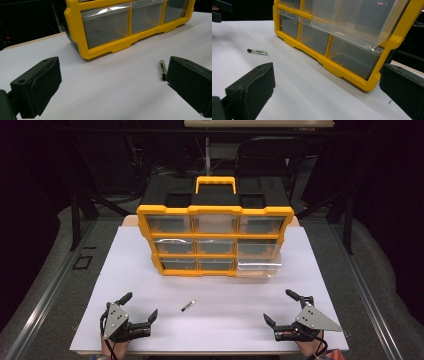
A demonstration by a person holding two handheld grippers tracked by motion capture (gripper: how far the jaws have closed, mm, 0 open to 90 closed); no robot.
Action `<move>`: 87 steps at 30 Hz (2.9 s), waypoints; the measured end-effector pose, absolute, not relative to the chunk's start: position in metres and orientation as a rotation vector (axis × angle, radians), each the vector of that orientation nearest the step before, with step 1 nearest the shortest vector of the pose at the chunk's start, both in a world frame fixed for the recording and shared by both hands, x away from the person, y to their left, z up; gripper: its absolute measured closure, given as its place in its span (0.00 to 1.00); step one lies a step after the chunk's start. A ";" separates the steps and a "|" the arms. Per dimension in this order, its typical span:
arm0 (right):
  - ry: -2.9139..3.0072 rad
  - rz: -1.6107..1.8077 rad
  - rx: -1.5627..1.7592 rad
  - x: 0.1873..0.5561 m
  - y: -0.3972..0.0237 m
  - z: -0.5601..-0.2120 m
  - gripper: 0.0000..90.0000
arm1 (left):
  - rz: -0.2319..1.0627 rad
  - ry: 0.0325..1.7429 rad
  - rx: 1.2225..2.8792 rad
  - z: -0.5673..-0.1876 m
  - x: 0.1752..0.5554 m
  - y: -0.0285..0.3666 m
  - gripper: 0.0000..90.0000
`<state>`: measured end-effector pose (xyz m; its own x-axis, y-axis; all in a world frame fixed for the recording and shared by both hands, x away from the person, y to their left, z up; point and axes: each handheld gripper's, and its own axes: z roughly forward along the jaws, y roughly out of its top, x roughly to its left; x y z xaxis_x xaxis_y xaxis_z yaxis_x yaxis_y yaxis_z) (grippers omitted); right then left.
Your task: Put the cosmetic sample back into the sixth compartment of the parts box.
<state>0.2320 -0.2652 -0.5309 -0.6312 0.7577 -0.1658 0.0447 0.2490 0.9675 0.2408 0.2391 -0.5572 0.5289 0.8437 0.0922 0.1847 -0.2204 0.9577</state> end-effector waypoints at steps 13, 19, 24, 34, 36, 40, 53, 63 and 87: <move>1.930 1.406 0.743 0.241 -0.265 -0.535 0.00 | 0.733 0.903 1.753 -0.552 0.245 0.233 0.00; 1.938 1.395 0.741 0.242 -0.266 -0.535 0.00 | 0.696 0.911 1.793 -0.550 0.251 0.222 0.00; 1.950 1.382 0.735 0.244 -0.263 -0.536 0.00 | 0.680 0.908 1.825 -0.548 0.254 0.215 0.00; 1.960 1.365 0.738 0.245 -0.262 -0.536 0.00 | 0.625 0.908 1.840 -0.545 0.260 0.204 0.00; 1.961 1.360 0.736 0.245 -0.262 -0.536 0.00 | 0.625 0.912 1.848 -0.544 0.261 0.202 0.00; 1.964 1.360 0.739 0.245 -0.261 -0.536 0.00 | 0.620 0.924 1.864 -0.543 0.264 0.197 0.00; 1.985 1.345 0.741 0.247 -0.261 -0.538 0.00 | 0.570 0.937 1.936 -0.542 0.274 0.179 0.00; 1.989 1.342 0.738 0.247 -0.261 -0.538 0.00 | 0.561 0.931 2.005 -0.543 0.282 0.161 0.00; 1.998 1.339 0.737 0.247 -0.261 -0.539 0.00 | 0.479 0.885 2.146 -0.554 0.298 0.136 0.25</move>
